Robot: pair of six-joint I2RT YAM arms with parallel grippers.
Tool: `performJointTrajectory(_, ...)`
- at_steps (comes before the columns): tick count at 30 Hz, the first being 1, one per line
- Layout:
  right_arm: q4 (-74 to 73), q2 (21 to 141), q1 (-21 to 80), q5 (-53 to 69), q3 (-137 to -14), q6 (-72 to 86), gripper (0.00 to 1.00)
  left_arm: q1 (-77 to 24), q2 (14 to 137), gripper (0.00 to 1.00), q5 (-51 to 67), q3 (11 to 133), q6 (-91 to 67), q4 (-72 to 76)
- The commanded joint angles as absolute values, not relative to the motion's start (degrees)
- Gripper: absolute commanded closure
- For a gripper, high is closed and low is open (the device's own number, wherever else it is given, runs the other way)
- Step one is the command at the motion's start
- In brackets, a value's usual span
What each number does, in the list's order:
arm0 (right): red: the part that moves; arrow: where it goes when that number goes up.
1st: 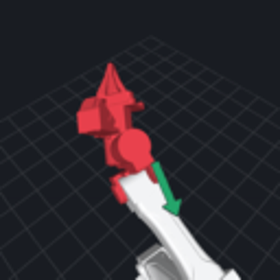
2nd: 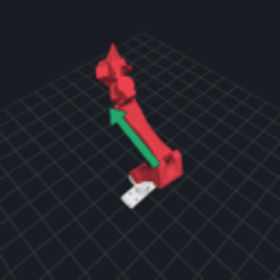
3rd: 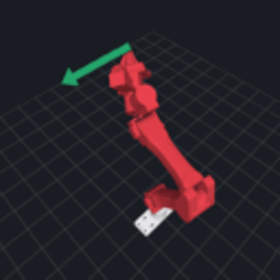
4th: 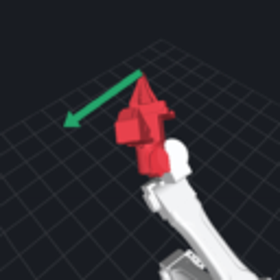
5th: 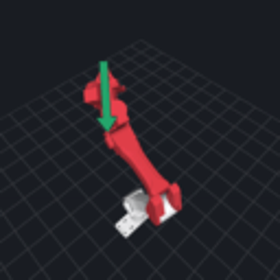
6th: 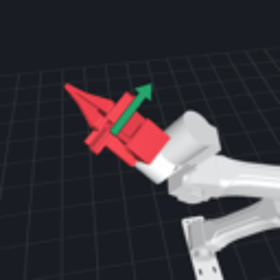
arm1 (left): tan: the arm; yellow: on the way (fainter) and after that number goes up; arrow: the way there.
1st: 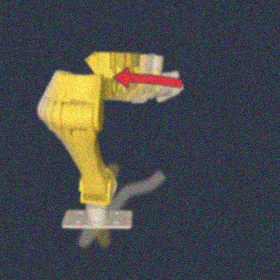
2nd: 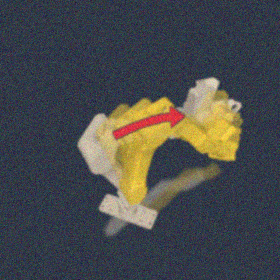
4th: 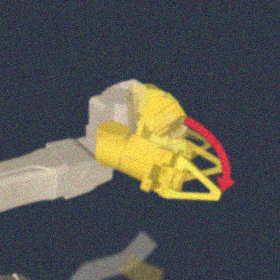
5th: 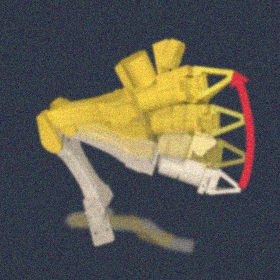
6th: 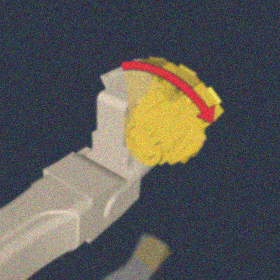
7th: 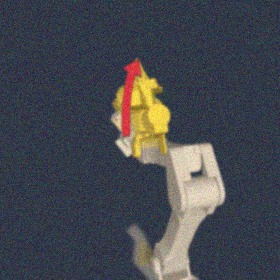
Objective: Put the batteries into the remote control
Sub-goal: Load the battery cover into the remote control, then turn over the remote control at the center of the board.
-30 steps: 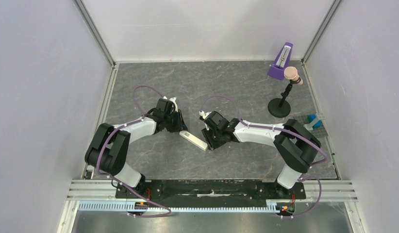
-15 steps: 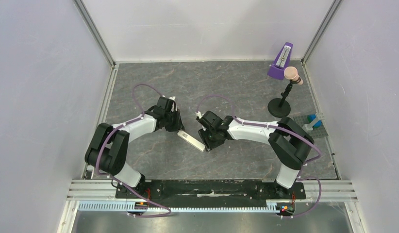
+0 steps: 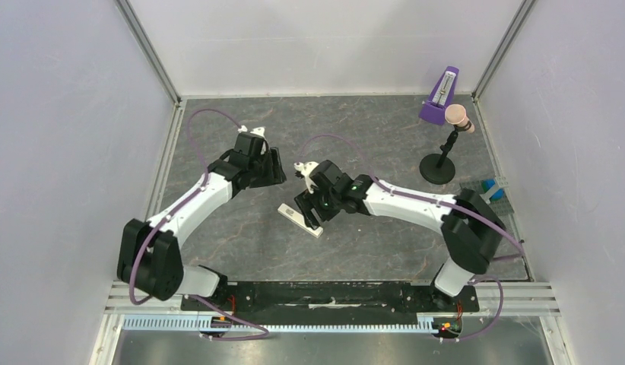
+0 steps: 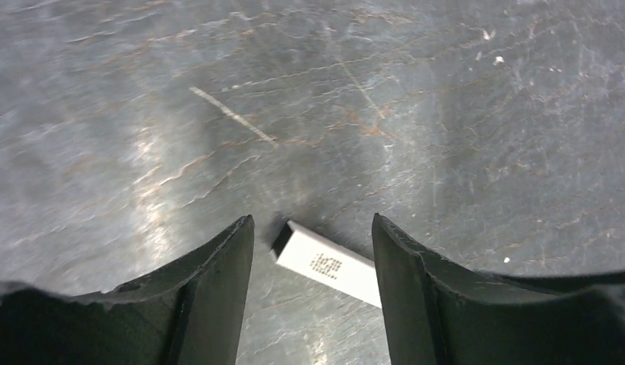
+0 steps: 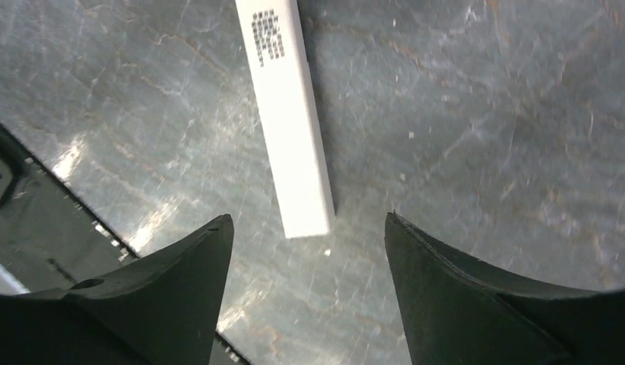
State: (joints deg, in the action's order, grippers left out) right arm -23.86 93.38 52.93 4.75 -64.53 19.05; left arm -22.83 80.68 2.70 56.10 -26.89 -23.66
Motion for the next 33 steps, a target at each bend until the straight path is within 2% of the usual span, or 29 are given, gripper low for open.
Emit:
performJointTrajectory(1,-20.2,99.4,53.6,4.1,-69.6,11.8,0.23,-21.8,73.3,0.33,-10.9,57.2,-29.7,-30.5)
performJointTrajectory(5,-19.7,103.5,54.0,3.3,-71.7,8.0,0.21,-19.8,68.3,0.32,-17.3,56.5,-33.9,-36.1)
performJointTrajectory(13,-21.1,106.8,55.5,2.1,-70.5,4.5,0.28,-17.2,61.1,0.32,-15.9,53.7,-37.0,-38.9)
performJointTrajectory(16,-21.1,107.1,55.7,1.8,-69.5,4.3,0.36,-16.0,59.6,0.32,-13.8,52.9,-37.8,-39.0)
performJointTrajectory(20,-20.9,107.3,55.7,1.2,-68.6,5.2,0.53,-15.2,58.2,0.32,-11.8,52.1,-38.5,-39.0)
performJointTrajectory(24,-17.4,105.7,55.7,1.3,-66.2,8.1,0.65,-14.9,56.3,0.32,-9.8,50.9,-39.1,-38.6)
performJointTrajectory(30,-13.8,103.7,53.9,5.8,-66.6,14.1,0.77,-14.8,51.1,0.32,-7.9,49.5,-39.3,-37.4)
performJointTrajectory(33,-11.8,102.8,51.5,11.8,-67.4,18.3,0.79,-14.8,48.6,0.32,-7.1,49.8,-38.9,-37.2)
